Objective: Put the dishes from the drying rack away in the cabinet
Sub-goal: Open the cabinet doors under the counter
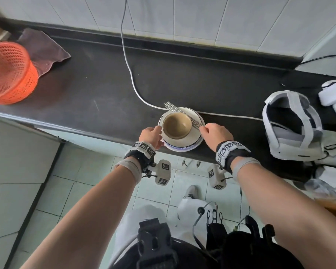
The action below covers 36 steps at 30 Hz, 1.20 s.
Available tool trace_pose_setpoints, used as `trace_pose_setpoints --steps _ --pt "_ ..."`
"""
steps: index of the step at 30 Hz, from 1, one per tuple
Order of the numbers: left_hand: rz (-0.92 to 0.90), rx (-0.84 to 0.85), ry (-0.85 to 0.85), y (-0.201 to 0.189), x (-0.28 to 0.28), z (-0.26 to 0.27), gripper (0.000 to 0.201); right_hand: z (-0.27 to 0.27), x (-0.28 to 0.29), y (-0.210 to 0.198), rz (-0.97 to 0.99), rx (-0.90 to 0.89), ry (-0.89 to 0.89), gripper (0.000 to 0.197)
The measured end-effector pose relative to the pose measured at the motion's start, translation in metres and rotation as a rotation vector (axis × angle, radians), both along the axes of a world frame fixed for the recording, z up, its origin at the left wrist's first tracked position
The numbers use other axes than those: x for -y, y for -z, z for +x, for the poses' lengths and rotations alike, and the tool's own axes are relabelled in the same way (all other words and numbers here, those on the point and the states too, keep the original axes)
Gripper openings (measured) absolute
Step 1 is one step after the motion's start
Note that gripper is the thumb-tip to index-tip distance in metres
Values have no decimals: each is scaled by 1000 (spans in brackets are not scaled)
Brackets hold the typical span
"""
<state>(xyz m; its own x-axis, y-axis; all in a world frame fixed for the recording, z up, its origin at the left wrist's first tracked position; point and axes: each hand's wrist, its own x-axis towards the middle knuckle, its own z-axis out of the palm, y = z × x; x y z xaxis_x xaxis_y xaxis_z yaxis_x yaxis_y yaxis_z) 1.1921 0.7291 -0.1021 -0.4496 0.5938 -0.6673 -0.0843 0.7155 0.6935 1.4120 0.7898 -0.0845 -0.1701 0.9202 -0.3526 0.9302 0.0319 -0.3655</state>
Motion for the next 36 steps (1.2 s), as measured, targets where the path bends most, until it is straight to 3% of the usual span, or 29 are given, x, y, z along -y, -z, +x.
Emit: trace_pose_setpoints --steps 6,12,16,21,25,29,36 --pt "-17 52 114 39 46 3 15 17 82 24 -153 -27 206 35" --pt "-168 149 199 90 86 17 13 24 136 96 -452 -140 326 26" --pt "-225 157 232 132 86 36 16 22 124 155 -500 -117 337 32" --pt "-219 101 310 187 58 57 16 25 88 218 -504 -63 399 59" --pt "-211 127 379 216 39 73 38 23 82 254 -495 -104 391 49" --pt "-233 181 386 232 37 88 36 26 89 272 -484 -163 417 34" --pt "-282 398 289 229 47 94 37 45 121 266 -535 -142 356 30"
